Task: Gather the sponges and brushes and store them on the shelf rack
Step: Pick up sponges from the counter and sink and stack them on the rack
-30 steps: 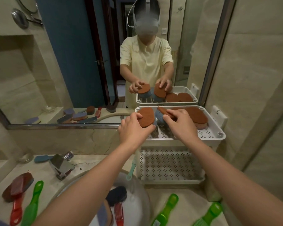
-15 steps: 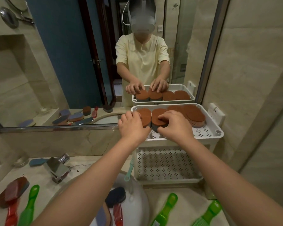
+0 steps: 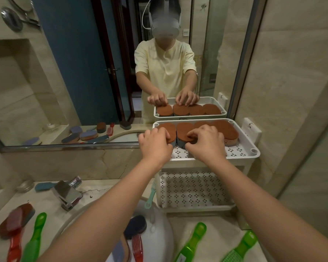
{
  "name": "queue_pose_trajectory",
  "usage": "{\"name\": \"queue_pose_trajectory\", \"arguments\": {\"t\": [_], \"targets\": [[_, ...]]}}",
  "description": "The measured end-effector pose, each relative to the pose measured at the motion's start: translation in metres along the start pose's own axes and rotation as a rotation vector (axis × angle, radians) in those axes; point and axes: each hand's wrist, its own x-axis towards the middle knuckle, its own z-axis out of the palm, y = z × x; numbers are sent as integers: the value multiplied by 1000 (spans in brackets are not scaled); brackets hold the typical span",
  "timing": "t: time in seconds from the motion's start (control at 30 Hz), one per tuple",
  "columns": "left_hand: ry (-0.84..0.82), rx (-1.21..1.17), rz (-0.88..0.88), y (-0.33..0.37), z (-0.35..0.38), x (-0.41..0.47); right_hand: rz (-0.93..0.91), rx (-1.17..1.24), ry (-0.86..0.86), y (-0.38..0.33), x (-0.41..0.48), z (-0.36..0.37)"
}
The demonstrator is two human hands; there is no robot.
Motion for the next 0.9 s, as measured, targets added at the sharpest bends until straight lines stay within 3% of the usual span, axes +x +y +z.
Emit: {"name": "queue_pose_trajectory", "arguments": {"t": [0.37,0.67,0.9], "targets": [[23,-12,9,0,-1,-3,28,-43,-94,1,2,2],[194,-337,25,-6,-6,-20,-206,203,257,-2,-14,-1],[235,-523,-29,-27,7,-75,-327,341,290,-16,-45,8]]}}
